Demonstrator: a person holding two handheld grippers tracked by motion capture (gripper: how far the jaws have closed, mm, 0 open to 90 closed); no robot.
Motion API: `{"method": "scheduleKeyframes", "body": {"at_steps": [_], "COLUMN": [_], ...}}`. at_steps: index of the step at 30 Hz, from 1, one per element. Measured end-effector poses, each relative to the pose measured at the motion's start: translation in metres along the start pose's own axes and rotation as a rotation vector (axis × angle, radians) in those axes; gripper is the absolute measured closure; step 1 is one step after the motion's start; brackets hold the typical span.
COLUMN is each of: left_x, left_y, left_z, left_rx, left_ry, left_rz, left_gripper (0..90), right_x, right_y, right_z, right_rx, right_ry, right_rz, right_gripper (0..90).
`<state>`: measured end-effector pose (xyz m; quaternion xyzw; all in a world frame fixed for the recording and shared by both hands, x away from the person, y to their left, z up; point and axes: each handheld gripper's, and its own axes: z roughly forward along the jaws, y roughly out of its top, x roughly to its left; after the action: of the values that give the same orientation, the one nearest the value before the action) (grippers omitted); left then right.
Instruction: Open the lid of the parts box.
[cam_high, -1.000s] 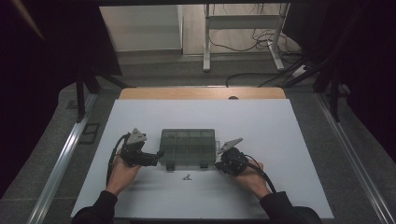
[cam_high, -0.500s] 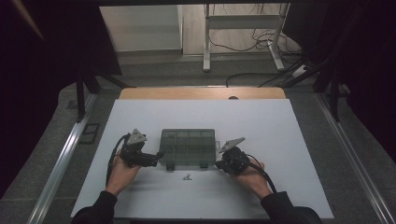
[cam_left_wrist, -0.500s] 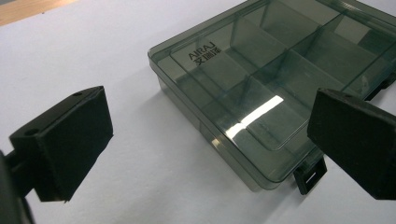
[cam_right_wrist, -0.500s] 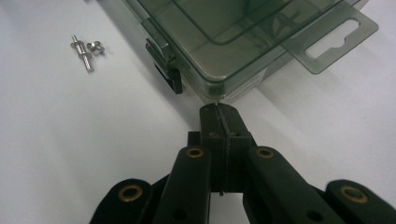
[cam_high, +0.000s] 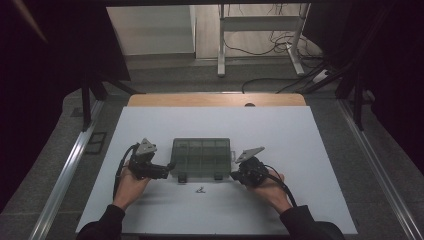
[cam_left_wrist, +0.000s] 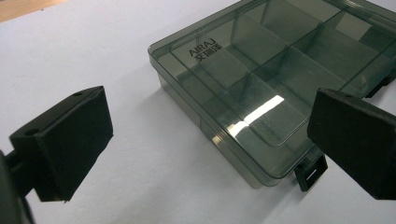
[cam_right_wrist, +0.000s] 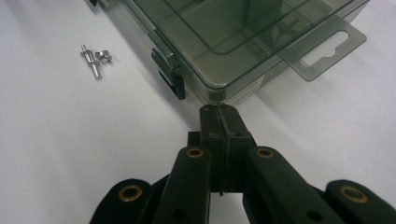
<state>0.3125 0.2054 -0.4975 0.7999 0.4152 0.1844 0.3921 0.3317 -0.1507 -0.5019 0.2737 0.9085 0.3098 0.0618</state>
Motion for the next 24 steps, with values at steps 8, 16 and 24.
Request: {"method": "scheduleKeyframes", "body": {"at_steps": [8,16,24], "left_x": [0.0006,0.0011,0.0018], "left_y": [-0.0005,-0.0009,-0.0009], "left_z": [-0.0006,-0.001,-0.0019], "left_rx": [0.003,0.003,-0.001], "left_ry": [0.0,0.001,0.002], "left_rz": [-0.002,-0.003,-0.007], "left_gripper": [0.5,0.4,0.5], "right_x": [0.0004,0.0007,0.0008], "right_y": [-0.0004,0.0,0.0004], "right_z": [-0.0028,-0.0074,-0.0083], "right_rx": [-0.001,-0.021,-0.029], "right_ry": [-0.001,0.0,0.0], "right_rz": [0.001,0.007,0.009], "right_gripper": [88.7,88.7,88.7]}}
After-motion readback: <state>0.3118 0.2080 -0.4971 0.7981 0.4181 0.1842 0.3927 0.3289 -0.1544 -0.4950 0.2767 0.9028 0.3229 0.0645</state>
